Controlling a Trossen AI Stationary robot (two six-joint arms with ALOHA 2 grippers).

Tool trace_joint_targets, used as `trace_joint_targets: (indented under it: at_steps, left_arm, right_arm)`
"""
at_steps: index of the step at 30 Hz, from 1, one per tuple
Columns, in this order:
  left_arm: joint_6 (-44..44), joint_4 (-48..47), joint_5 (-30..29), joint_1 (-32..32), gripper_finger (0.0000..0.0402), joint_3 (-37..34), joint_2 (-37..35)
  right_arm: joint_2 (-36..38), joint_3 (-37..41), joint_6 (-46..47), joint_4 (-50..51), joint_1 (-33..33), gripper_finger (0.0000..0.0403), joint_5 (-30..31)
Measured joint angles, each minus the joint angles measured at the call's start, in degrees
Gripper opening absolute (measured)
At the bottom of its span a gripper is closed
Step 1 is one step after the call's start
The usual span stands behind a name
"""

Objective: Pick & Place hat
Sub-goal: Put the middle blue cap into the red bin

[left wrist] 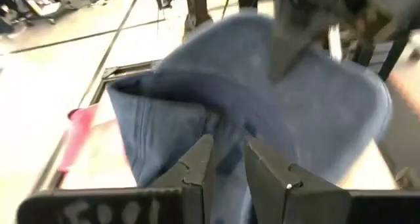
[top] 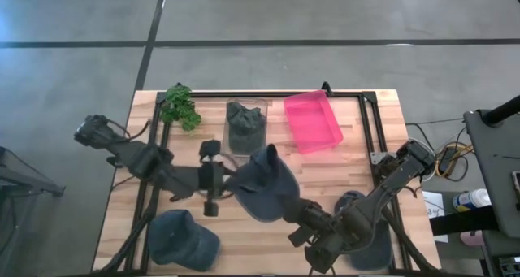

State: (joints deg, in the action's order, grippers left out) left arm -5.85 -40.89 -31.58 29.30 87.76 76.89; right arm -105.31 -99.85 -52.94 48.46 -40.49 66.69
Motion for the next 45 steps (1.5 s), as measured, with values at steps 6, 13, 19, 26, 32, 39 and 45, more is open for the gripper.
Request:
trace_joint_targets:
  at_steps: [6, 13, 19, 26, 32, 39, 45]
  left_arm:
    - [0.0, -5.2, -9.8, 7.4, 0.0078, 0.4, -1.3]
    - [-2.1, -9.1, -31.7, 14.5, 0.0078, 0.2, -1.1]
    - [-2.8, -9.1, -40.3, 15.7, 0.0078, 0.2, 0.0]
    - [2.8, -6.7, -41.3, 13.4, 0.0078, 0.1, 3.3]
    - [1.5, -4.6, -48.7, 11.3, 0.0078, 0.1, 6.8]
    - [-10.4, -1.3, -52.9, 9.3, 0.0078, 0.0, 8.5]
    - [-11.7, -1.1, -57.7, 8.9, 0.0078, -0.9, 9.4]
  right_arm:
    - [1.0, 0.0, 10.2, 6.7, 1.7, 0.0013, 2.8]
    - [2.8, -0.1, 17.1, 9.9, 4.8, 0.0013, 6.5]
    - [3.7, -3.1, 24.3, 9.6, 8.3, 0.0013, 6.6]
    - [3.6, -9.3, 47.7, 9.6, 12.1, 0.0013, 6.5]
    - [3.6, -13.5, 42.0, 9.5, 13.7, 0.0013, 6.9]
    - [3.4, -14.3, 42.6, 9.2, 14.7, 0.0013, 6.3]
    - [4.3, -18.8, 60.6, 9.2, 18.2, 0.0013, 3.4]
